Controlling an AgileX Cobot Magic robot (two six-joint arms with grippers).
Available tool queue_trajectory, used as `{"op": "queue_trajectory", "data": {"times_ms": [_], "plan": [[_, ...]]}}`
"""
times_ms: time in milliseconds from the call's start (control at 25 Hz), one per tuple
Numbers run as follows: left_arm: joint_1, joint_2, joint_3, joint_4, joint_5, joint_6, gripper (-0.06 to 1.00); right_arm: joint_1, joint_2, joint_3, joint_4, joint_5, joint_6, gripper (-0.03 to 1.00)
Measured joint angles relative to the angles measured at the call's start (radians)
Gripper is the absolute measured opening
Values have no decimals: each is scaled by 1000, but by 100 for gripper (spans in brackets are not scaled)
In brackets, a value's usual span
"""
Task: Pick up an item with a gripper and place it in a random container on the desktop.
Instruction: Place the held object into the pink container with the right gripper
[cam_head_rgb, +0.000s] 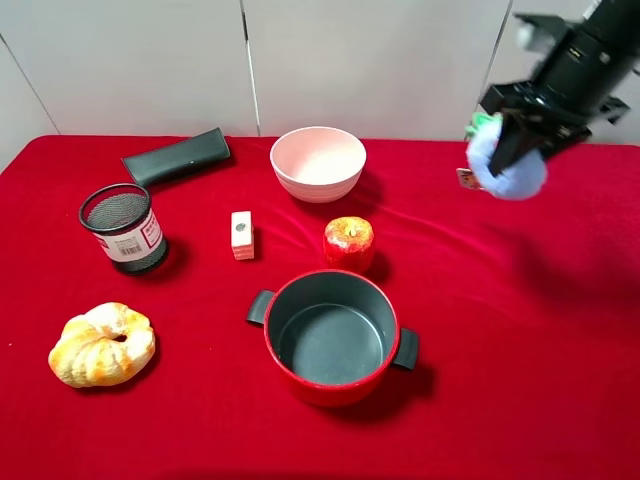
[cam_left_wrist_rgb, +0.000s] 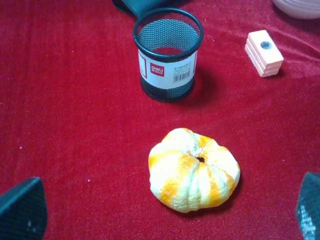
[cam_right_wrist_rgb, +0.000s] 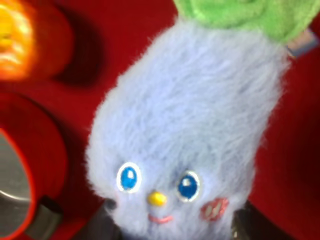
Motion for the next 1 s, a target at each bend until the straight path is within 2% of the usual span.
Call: {"op": "queue_trajectory", "data": {"times_ms": [200,400,720,1000], "plan": [[0,0,0,0,0,0,99,135,14,-109,-58,13,79,24],[0,0,0,0,0,0,99,223,81,-245,-71,14,108,24],[0,0,0,0,0,0,99,296,206,-423,-74,15,124,24],[0,0,0,0,0,0,99,309,326,-543,-64,15,124,24]]}}
